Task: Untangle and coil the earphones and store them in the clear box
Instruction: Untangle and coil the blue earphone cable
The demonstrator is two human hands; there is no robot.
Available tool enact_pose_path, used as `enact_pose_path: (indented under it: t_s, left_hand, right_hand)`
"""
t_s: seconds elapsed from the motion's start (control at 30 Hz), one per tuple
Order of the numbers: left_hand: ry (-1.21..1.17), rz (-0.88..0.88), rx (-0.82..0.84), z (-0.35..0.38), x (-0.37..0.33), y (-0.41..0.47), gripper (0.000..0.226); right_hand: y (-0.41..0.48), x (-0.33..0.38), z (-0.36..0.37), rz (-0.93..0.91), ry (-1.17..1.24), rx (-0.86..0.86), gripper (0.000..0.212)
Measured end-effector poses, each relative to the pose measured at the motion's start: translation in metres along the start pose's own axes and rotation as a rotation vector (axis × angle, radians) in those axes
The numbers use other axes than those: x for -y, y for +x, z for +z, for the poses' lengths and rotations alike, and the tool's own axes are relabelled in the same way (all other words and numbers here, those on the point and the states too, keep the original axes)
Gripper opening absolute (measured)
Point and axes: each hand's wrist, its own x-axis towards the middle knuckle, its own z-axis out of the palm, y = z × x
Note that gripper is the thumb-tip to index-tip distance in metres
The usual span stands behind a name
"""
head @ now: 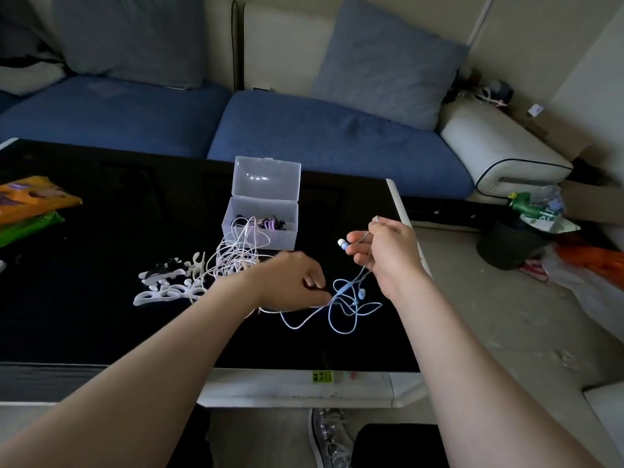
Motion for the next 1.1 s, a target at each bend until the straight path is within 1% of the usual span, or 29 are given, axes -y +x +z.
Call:
enact_pose_path:
  t_s: [0.03,0.07,0.1,0.13,0.2,0.23,0.27,0.3,0.33,0.4,0.43,0.53,0.6,0.63,0.7,0.77,0.8,0.87,0.9,0.93,0.97,1.03,1.1]
  left_hand:
    - [0.006,-0.011,0.075,0.007,-0.003,0.004,0.054]
    - [0.011,-0.022,0.127,0.012,-0.005,0.006,0.063]
    - [0.006,-0.007,0.146,0.017,-0.007,0.010,0.062]
    - [-0.004,0.014,0.140,0.019,-0.009,0.012,0.051]
    - [-0.018,0.037,0.086,0.022,-0.008,0.020,0.022]
    - [-0.012,0.018,0.064,0.021,-0.007,0.023,0.018]
    - [-0.002,-0.018,0.057,0.022,-0.007,0.027,0.018]
    - [-0.017,-0.051,0.055,0.022,-0.007,0.031,0.018]
    - [-0.054,-0.083,0.052,0.022,-0.007,0.032,0.018]
    - [-0.155,-0.132,0.028,0.023,-0.012,0.036,0.016]
    - [-0.197,-0.143,0.003,0.022,-0.015,0.038,0.016]
    - [-0.292,-0.145,-0.103,0.022,-0.017,0.046,0.021]
    - [-0.326,-0.142,-0.198,0.022,-0.018,0.053,0.021]
    - [-0.324,-0.142,-0.248,0.022,-0.018,0.056,0.020]
    - [-0.315,-0.134,-0.331,0.022,-0.018,0.062,0.020]
    - [-0.346,-0.116,-0.409,0.022,-0.019,0.067,0.019]
    - [-0.354,-0.111,-0.456,0.022,-0.021,0.069,0.018]
    - [-0.334,-0.102,-0.532,0.022,-0.021,0.072,0.017]
    - [-0.322,-0.095,-0.541,0.022,-0.020,0.073,0.016]
    - [-0.313,-0.085,-0.529,0.024,-0.018,0.073,0.013]
    - [-0.296,-0.075,-0.507,0.025,-0.016,0.073,0.013]
    - [-0.219,-0.068,-0.459,0.029,-0.011,0.073,0.022]
    - [-0.133,-0.078,-0.412,0.032,-0.006,0.071,0.031]
  right_hand:
    - [0.002,0.001,-0.003,0.040,0.077,0.004,0.036]
    - [0.002,0.002,-0.003,0.083,0.162,0.006,0.033]
    - [0.003,0.004,-0.006,0.122,0.246,0.004,0.029]
    - [0.003,0.005,-0.006,0.156,0.319,0.004,0.023]
    - [0.005,0.006,-0.008,0.192,0.428,-0.002,0.017]
    - [0.007,0.005,-0.009,0.184,0.451,-0.009,0.017]
    - [0.010,0.005,-0.012,0.169,0.459,-0.023,0.020]
    - [0.015,0.002,-0.016,0.150,0.436,-0.036,0.026]
    - [0.019,0.000,-0.019,0.120,0.351,-0.042,0.035]
    - [0.032,-0.012,-0.031,0.072,-0.012,-0.050,0.052]
    - [0.036,-0.018,-0.037,0.055,-0.203,-0.043,0.054]
    - [0.037,-0.029,-0.049,0.000,-0.636,0.065,0.049]
    - [0.034,-0.035,-0.054,-0.059,-0.900,0.145,0.037]
    - [0.036,-0.038,-0.056,-0.091,-1.002,0.152,0.029]
    - [0.039,-0.040,-0.059,-0.111,-1.113,0.118,0.017]
    - [0.041,-0.040,-0.058,-0.078,-1.143,0.129,0.012]
    - [0.042,-0.040,-0.057,-0.042,-1.154,0.186,0.011]
    - [0.039,-0.041,-0.056,0.019,-1.238,0.358,0.009]
    - [0.037,-0.042,-0.055,0.035,-1.284,0.419,0.011]
    - [0.036,-0.045,-0.055,0.041,-1.311,0.441,0.017]
    - [0.038,-0.050,-0.055,0.054,-1.318,0.430,0.021]
    - [0.043,-0.059,-0.054,0.055,-1.318,0.364,0.018]
    - [0.047,-0.066,-0.050,0.020,-1.384,0.294,0.017]
